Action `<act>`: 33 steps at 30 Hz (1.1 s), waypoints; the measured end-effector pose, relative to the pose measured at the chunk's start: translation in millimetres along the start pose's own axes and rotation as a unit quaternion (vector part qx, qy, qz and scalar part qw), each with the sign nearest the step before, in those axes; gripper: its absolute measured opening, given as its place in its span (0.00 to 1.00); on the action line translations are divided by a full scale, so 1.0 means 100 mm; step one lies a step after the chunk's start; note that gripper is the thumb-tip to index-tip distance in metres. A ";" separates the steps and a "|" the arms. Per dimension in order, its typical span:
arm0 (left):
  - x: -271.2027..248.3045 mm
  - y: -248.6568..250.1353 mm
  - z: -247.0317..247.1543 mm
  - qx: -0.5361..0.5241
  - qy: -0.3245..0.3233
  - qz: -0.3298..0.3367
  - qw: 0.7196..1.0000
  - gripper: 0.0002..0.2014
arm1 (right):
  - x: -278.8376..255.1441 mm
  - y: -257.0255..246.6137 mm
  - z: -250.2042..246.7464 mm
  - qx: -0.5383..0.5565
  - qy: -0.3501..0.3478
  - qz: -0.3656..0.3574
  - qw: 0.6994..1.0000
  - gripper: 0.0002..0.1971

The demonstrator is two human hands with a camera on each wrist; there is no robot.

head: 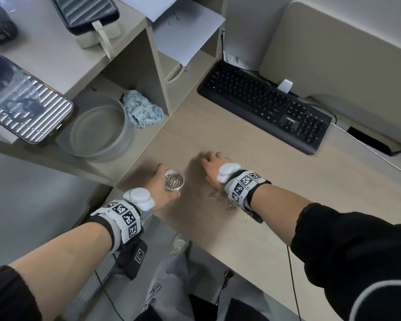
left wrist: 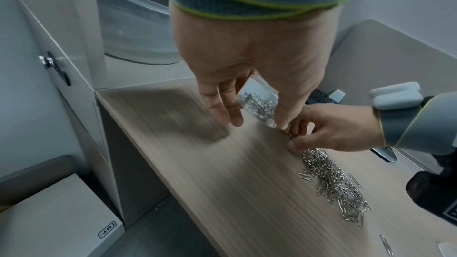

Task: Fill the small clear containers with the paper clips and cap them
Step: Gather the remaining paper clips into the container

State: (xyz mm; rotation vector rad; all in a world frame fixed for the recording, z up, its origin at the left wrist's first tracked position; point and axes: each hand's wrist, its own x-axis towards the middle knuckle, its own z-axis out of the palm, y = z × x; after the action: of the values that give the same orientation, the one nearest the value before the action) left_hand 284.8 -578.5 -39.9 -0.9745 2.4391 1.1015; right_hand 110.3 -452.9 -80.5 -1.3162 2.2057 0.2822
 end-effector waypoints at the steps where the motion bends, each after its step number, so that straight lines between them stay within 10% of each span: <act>1: 0.00 0.02 0.00 0.003 -0.001 0.003 1.000 0.35 | -0.03 -0.01 0.03 -0.007 -0.011 -0.002 1.000 0.26; 10: 0.00 0.14 0.10 0.008 -0.002 0.015 1.000 0.33 | -0.46 0.42 0.16 0.098 0.039 0.005 0.994 0.09; 19: -0.09 0.15 0.18 0.024 -0.011 0.012 1.000 0.33 | -0.33 0.42 0.09 0.105 0.071 0.075 0.989 0.29; 33: -0.16 0.09 0.11 0.028 -0.011 0.009 1.000 0.32 | -0.50 0.23 0.29 0.011 0.027 -0.028 0.999 0.16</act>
State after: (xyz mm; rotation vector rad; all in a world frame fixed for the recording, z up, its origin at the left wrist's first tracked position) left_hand 289.7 -558.7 -34.2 -0.9198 2.4511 1.0387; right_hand 119.6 -391.2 -79.2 -1.3862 2.2060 0.2042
